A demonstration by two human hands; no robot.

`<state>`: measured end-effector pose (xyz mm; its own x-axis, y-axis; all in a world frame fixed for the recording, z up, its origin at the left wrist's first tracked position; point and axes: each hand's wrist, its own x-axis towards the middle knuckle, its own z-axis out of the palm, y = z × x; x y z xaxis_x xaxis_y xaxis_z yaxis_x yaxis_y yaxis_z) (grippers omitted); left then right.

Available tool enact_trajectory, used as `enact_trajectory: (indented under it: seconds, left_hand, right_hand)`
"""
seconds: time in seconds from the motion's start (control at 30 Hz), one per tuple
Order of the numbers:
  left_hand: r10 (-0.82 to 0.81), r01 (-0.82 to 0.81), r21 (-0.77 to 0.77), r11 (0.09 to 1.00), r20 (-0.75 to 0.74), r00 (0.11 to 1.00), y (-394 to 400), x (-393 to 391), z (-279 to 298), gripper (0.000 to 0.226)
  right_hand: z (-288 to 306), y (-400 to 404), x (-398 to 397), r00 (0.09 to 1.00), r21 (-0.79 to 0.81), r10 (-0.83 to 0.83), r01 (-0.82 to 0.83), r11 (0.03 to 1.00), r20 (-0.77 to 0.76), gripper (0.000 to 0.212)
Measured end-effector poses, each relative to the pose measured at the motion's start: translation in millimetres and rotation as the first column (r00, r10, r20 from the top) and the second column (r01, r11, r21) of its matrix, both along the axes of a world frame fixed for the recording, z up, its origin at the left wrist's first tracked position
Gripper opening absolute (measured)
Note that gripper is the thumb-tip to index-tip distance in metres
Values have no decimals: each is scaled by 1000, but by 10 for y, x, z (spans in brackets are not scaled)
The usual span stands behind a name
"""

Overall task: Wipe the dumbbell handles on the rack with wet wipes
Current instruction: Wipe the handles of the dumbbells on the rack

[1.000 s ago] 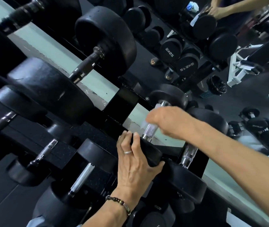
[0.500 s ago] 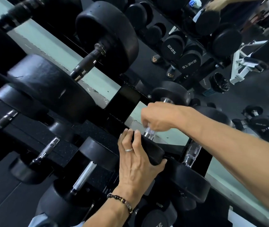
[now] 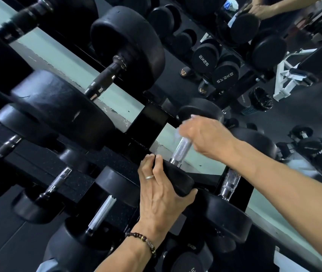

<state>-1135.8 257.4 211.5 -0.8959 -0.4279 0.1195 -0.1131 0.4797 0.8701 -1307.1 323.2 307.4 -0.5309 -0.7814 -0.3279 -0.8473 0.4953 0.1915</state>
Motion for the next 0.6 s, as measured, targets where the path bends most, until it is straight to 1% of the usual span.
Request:
enact_trajectory:
  seconds: [0.03, 0.1, 0.17, 0.2, 0.27, 0.3, 0.4, 0.43, 0.47, 0.53, 0.57, 0.6]
  left_hand:
    - [-1, 0, 18, 1000, 20, 1000, -15, -2, 9, 120]
    - [2, -3, 23, 1000, 34, 999, -36, -11, 15, 120]
    - [-1, 1, 8, 1000, 31, 1000, -37, -15, 19, 120]
    - [-3, 2, 7, 1000, 31, 1000, -35, -15, 24, 120]
    - [-2, 1, 19, 1000, 36, 999, -38, -11, 29, 120]
    - [-4, 3, 22, 1000, 39, 999, -41, -9, 35, 121]
    - [-4, 4, 7, 1000, 47, 999, -45, -14, 34, 121]
    - [-5, 5, 7, 1000, 48, 999, -47, -14, 30, 121]
    - [-11, 10, 17, 1000, 52, 999, -51, -10, 33, 119]
    - [-25, 20, 61, 998, 80, 997, -73, -8, 56, 115]
    - [-29, 22, 75, 997, 94, 995, -89, -10, 64, 113]
    - [-30, 22, 77, 997, 99, 995, -103, -11, 66, 113]
  right_hand:
    - [-54, 66, 23, 999, -85, 8, -11, 996, -43, 43]
    - [-152, 209, 184, 999, -189, 37, -37, 981, 0, 45]
    - [-168, 330, 241, 996, -206, 86, -76, 976, 38, 51]
    - [-153, 379, 180, 997, -227, 72, -65, 972, 24, 54]
    - [-108, 414, 64, 1000, -254, -21, 22, 967, 7, 56]
    - [-104, 405, 71, 999, -249, -35, 42, 968, 35, 58]
    - [-211, 392, 313, 982, -189, 148, -125, 974, 115, 57]
    - [-215, 421, 321, 978, -185, 176, -153, 971, 115, 55]
    - [-205, 461, 246, 983, -200, 156, -134, 971, 100, 56]
    - [-162, 489, 83, 999, -271, 6, 4, 963, 36, 60]
    - [-175, 470, 73, 999, -289, -29, 37, 956, 32, 62]
    - [-234, 436, 133, 999, -305, -6, 16, 952, 32, 62]
